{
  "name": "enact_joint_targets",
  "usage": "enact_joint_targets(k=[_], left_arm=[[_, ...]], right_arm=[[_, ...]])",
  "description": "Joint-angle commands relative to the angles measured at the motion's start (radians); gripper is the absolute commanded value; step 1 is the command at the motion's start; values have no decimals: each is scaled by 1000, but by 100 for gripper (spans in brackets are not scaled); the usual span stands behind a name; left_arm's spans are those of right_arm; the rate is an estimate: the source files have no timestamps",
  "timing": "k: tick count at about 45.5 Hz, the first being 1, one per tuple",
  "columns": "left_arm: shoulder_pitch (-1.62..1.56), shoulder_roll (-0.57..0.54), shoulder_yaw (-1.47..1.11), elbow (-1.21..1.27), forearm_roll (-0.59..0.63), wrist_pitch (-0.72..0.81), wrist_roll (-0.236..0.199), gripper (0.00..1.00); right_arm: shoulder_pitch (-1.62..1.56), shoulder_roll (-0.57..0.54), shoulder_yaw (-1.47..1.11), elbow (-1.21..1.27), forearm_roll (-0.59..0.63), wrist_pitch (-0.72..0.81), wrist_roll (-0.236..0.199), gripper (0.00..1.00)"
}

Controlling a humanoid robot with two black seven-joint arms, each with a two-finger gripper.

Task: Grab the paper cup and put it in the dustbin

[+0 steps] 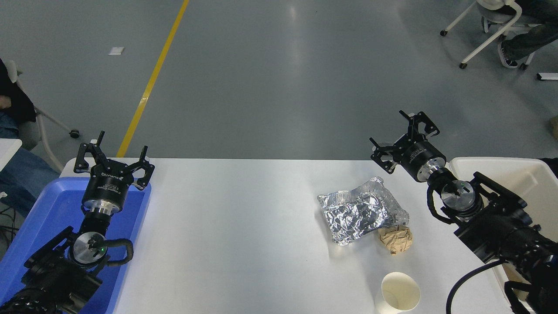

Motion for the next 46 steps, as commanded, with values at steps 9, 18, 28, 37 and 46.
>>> enact_joint_targets(k=[9, 18, 28, 37, 46], left_arm=[[-3, 1, 6, 0, -1, 0, -1, 100], [-3, 1, 6, 0, -1, 0, -1, 100], [-3, 1, 6, 0, -1, 0, -1, 100], [-3, 3, 6, 0, -3, 2, -3, 100], [-3, 1, 7, 0, -3, 2, -1, 100]], right_arm=[[-35, 17, 19, 5, 12, 28, 1, 100], [119, -10, -205, 49, -211, 27, -5, 100], [401, -112, -577, 216, -544, 33, -29, 100], [721, -159, -1030, 385, -656, 108, -74, 100], [1077, -153, -1437, 592, -666, 263, -75, 100]])
